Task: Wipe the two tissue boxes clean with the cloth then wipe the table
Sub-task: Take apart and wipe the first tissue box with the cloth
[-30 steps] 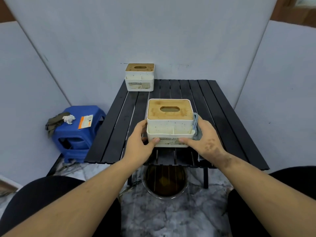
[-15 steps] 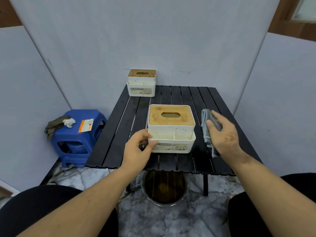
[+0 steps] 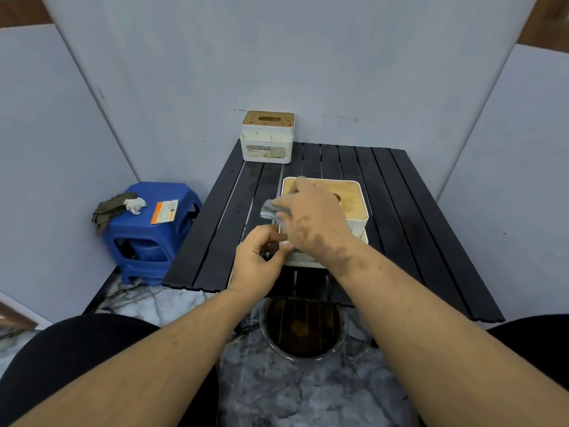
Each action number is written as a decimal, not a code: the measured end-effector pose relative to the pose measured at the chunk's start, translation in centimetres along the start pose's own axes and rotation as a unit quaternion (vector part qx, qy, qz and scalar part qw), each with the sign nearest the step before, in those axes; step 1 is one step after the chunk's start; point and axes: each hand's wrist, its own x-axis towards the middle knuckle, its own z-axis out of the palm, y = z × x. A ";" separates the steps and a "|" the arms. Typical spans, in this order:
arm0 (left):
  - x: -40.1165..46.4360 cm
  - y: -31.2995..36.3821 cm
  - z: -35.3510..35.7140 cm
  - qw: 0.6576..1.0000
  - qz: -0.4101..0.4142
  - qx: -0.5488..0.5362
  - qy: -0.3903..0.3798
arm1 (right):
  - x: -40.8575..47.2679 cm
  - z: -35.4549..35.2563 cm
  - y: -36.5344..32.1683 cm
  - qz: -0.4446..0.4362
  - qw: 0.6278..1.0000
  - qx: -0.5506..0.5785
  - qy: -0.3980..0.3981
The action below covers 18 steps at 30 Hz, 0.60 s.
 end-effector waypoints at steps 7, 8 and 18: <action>0.0 -0.3 0.3 1.000 0.013 -0.014 -0.014 | -2.6 -2.8 9.6 0.186 0.981 0.058 0.019; 0.1 -0.3 0.3 1.000 0.014 -0.019 -0.016 | -2.7 -2.7 9.7 0.188 0.980 0.055 0.016; 0.3 -0.5 0.3 0.999 0.028 -0.023 -0.015 | -0.4 -0.4 4.7 0.070 0.991 0.116 0.011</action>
